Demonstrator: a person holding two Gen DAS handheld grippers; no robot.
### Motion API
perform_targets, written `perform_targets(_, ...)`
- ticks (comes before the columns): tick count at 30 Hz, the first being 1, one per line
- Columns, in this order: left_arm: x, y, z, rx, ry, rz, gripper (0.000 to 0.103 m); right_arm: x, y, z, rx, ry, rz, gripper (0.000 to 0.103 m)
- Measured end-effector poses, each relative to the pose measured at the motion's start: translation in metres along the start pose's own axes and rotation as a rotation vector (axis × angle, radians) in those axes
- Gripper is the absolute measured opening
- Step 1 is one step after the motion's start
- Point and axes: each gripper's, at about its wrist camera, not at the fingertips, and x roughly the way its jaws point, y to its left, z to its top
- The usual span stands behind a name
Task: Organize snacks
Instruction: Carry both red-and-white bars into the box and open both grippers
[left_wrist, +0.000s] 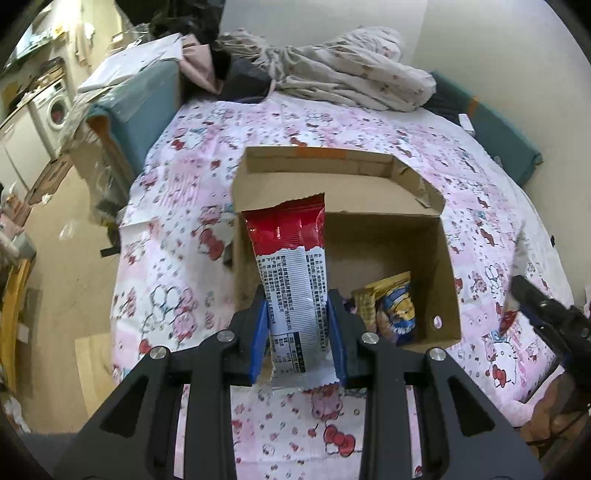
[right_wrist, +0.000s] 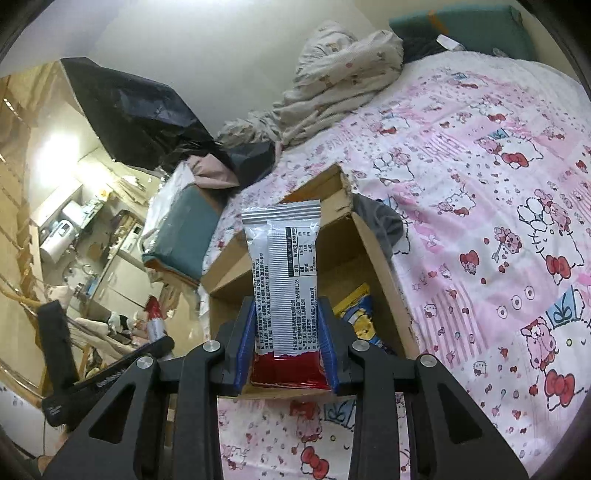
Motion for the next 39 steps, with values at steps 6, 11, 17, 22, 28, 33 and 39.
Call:
perform_targets(6, 0.028, -0.005, 0.002, 0.002, 0.018, -0.053, 0.026, 0.017, -0.007, 0.007, -0.005, 0.024, -0.050, 0.033)
perform_targets(11, 0.049, -0.011, 0.003, 0.039, 0.011, -0.087, 0.026, 0.036, -0.012, 0.010, -0.009, 0.061, -0.086, 0.033)
perform_targets(17, 0.074, -0.011, -0.003, 0.076, 0.029, -0.127, 0.026, 0.054, -0.022, 0.003, 0.027, 0.109, -0.093, 0.033)
perform_targets(22, 0.086, -0.007, -0.009, 0.058, 0.061, -0.151, 0.026, 0.069, -0.025, -0.008, 0.027, 0.156, -0.107, 0.033)
perform_targets(28, 0.091, -0.017, -0.012, 0.089, 0.061, -0.155, 0.026, 0.082, -0.018, -0.016, -0.007, 0.204, -0.115, 0.034)
perform_targets(33, 0.097, -0.025, -0.021, 0.091, 0.107, -0.168, 0.026, 0.093, -0.015, -0.022, -0.003, 0.252, -0.070, 0.036)
perform_targets(39, 0.099, -0.024, -0.031, 0.090, 0.142, -0.102, 0.030, 0.100, -0.006, -0.026, 0.002, 0.273, -0.014, 0.065)
